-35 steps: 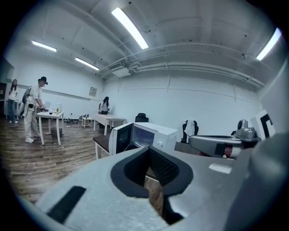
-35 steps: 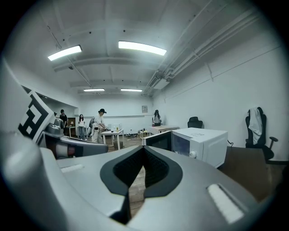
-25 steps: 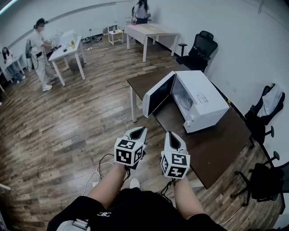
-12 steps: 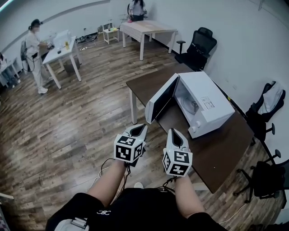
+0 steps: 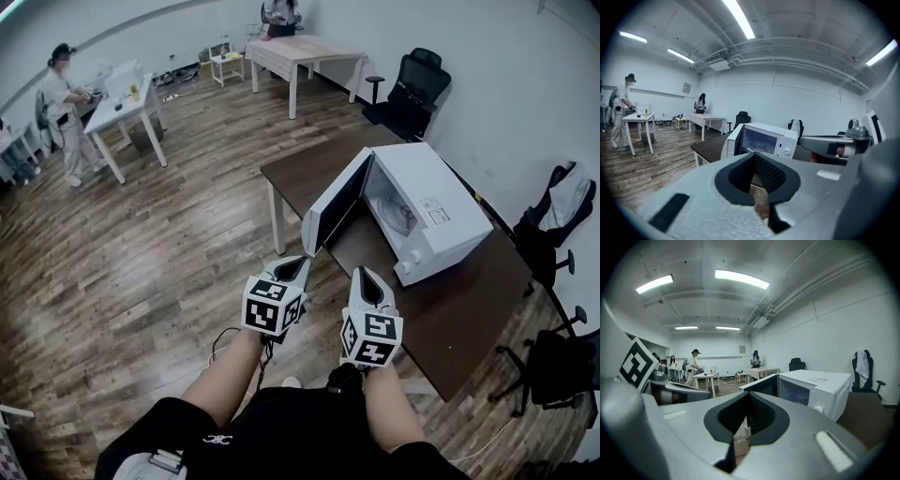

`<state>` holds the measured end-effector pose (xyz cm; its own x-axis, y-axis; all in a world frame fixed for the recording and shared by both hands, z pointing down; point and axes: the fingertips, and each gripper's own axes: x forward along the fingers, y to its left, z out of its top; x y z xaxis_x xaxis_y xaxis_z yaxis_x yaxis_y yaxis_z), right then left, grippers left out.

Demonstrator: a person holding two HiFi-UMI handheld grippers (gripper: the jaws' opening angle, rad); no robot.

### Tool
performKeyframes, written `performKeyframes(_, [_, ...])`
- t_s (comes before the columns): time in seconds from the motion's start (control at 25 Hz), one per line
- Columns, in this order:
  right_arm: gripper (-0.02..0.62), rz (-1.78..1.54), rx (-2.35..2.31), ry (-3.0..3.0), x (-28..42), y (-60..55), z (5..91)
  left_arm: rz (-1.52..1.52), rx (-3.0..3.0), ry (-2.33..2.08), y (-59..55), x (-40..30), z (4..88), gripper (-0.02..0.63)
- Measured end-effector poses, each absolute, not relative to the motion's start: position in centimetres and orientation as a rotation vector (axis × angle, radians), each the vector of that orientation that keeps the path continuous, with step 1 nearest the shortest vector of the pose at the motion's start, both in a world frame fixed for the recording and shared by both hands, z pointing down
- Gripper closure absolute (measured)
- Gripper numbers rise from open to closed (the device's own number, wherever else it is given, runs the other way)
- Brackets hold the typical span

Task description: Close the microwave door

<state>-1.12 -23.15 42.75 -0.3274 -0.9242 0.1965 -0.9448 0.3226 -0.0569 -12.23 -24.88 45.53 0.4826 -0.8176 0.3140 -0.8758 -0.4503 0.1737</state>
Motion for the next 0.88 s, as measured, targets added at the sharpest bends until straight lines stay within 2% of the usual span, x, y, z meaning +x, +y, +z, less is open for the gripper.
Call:
performKeyframes(0.48, [0.586, 0.268, 1.706, -2.444, 0.8, -26.5, 43.9, 0.369, 2.491, -1.475, -31.2, -13.2, 48.1, 0.594])
performKeyframes(0.6, [0.586, 0.269, 1.685, -2.444, 1.0, -27.5, 44.1, 0.409, 2.525, -1.433, -32.9, -13.3, 48.7, 0.549])
performKeyframes(0.88, [0.586, 0.284, 1.666, -2.427, 2.3, -30.2, 44.8, 0.652, 2.669, -1.312, -37.3, -13.5, 50.4, 0.498])
